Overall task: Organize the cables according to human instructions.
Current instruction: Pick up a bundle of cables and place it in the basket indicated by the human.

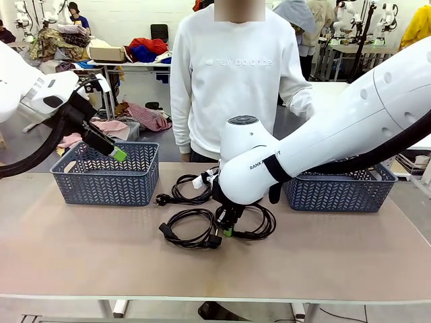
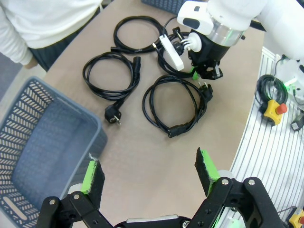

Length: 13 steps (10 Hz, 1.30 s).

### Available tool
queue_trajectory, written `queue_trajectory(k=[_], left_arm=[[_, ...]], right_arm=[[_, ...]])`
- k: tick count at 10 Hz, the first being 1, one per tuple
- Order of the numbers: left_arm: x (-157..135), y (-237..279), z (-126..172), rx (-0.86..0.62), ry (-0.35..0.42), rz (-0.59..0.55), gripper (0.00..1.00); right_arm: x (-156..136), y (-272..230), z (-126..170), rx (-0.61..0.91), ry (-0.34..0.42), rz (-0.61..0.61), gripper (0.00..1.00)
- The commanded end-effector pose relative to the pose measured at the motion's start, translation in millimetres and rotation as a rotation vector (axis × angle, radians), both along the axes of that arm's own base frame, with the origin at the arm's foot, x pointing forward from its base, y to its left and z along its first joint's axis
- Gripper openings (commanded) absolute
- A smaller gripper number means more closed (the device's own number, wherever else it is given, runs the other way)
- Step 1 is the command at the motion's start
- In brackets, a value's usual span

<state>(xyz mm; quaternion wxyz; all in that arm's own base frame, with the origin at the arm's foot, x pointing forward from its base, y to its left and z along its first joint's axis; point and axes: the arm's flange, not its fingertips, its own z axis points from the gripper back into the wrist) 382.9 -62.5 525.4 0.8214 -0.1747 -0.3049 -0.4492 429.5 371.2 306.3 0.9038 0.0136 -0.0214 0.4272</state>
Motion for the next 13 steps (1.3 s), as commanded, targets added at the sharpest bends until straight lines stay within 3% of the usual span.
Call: queue_trajectory(k=[1, 5, 6, 8, 10, 13], left_arm=[[1.6, 1.9, -0.6, -0.024, -0.005, -0.020, 1.00], [1.6, 1.9, -0.6, -0.024, -0.005, -0.020, 1.00], [1.6, 1.9, -0.6, -0.024, -0.005, -0.020, 1.00], [1.6, 1.9, -0.6, -0.024, -0.005, -0.020, 1.00], [1.6, 1.9, -0.6, -0.024, -0.005, -0.020, 1.00], [1.6, 1.9, -0.6, -0.024, -0.005, -0.020, 1.00]], right_arm=[[-2.4, 5.1, 6.3, 0.007, -0.001, -0.042, 0.00], [-5.9, -6.4, 30.0, -0.018, -0.026, -0.060, 0.00], [-16.4, -19.4, 73.6, 0.017, -0.001, 0.015, 0.00], [-21.1, -26.1, 92.0, 0.041, 0.017, 0.073, 0.00], [-30.0, -38.4, 128.4, 0.037, 0.045, 0.164, 0.00], [-21.4, -74.6, 164.8, 0.040, 0.045, 0.382, 0.00]])
